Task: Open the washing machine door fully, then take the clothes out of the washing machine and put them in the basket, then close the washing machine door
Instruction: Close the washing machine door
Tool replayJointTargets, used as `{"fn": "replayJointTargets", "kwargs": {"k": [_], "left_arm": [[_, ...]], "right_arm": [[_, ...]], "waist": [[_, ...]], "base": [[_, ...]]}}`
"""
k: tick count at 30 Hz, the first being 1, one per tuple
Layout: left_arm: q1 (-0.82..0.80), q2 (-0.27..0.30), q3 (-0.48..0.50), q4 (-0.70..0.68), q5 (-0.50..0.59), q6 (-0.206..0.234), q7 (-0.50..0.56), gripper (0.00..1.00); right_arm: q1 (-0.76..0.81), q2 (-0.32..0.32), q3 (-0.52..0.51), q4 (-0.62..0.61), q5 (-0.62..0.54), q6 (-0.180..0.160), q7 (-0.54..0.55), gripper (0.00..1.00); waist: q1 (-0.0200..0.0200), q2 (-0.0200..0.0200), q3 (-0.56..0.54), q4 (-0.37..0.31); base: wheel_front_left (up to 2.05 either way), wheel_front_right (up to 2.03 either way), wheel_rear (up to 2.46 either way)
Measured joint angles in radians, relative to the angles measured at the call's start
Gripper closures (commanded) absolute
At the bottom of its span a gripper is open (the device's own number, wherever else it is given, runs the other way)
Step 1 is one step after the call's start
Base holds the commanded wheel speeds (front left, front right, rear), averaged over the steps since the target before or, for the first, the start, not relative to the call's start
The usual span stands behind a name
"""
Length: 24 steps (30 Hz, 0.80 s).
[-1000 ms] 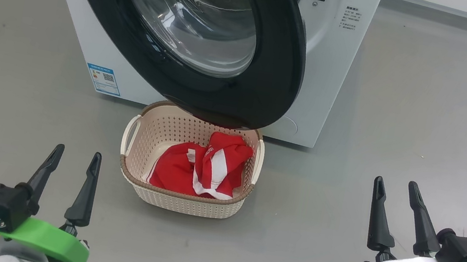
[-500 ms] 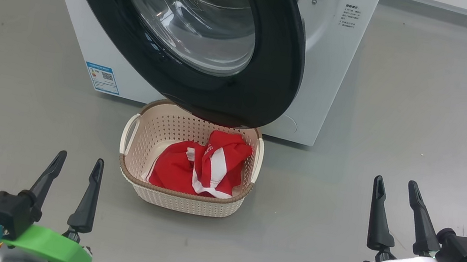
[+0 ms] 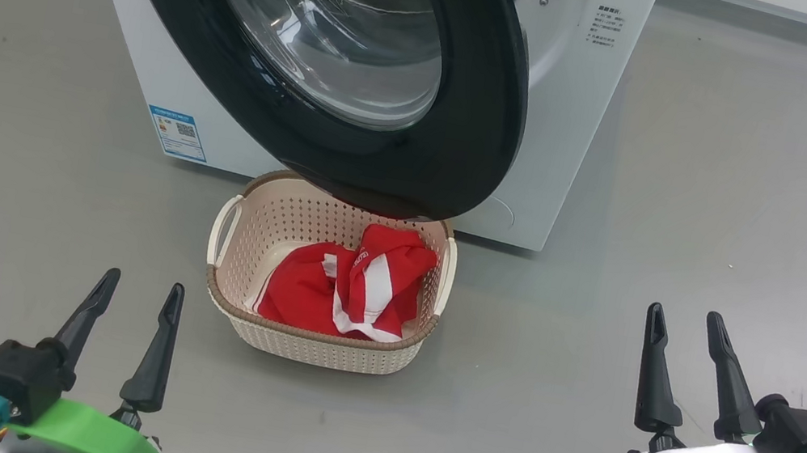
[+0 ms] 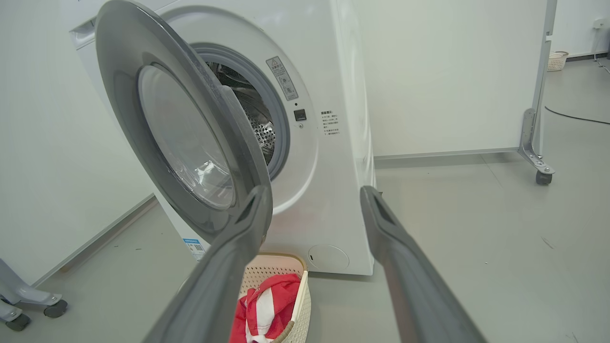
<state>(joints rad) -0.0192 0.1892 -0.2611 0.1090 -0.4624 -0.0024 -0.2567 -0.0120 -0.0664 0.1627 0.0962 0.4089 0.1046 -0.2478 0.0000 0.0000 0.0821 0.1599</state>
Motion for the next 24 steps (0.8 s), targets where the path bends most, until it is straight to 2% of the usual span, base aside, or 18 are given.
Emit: {"fn": "replayJointTargets", "kwargs": {"k": [7, 8, 9, 10, 16, 24], "left_arm": [[0.001, -0.010, 0.004, 0.000, 0.009, -0.005, 0.000, 0.00], [0.001, -0.011, 0.006, -0.001, 0.011, -0.006, 0.000, 0.00], [0.001, -0.012, 0.007, -0.001, 0.015, -0.010, 0.000, 0.00], [0.001, -0.014, 0.008, -0.002, 0.016, -0.013, 0.000, 0.00], [0.001, -0.019, 0.004, -0.018, 0.024, -0.024, 0.000, 0.00], [-0.001, -0.046, -0.001, -0.028, 0.035, -0.038, 0.000, 0.00]], "right_arm": [[0.000, 0.000, 0.000, -0.004, -0.007, 0.000, 0.000, 0.00], [0.000, 0.000, 0.000, -0.005, -0.008, 0.000, 0.000, 0.18], [0.000, 0.000, 0.000, -0.010, -0.014, 0.002, 0.000, 0.77], [0.000, 0.000, 0.001, -0.015, -0.020, 0.003, 0.000, 1.00], [-0.003, -0.018, 0.019, -0.048, -0.045, 0.008, -0.005, 1.00], [-0.077, -0.072, 0.115, -0.081, -0.103, 0.017, -0.004, 1.00]], "waist": [[0.0000, 0.0000, 0.004, 0.002], [0.0000, 0.0000, 0.005, 0.003], [0.0000, 0.0000, 0.006, 0.003], [0.0000, 0.0000, 0.007, 0.004], [0.0000, 0.0000, 0.021, 0.012], [0.0000, 0.0000, 0.067, 0.038]], "base": [[0.00, 0.00, 0.00], [0.00, 0.00, 0.00], [0.00, 0.00, 0.00], [0.00, 0.00, 0.00], [0.00, 0.00, 0.00], [0.00, 0.00, 0.00]]}}
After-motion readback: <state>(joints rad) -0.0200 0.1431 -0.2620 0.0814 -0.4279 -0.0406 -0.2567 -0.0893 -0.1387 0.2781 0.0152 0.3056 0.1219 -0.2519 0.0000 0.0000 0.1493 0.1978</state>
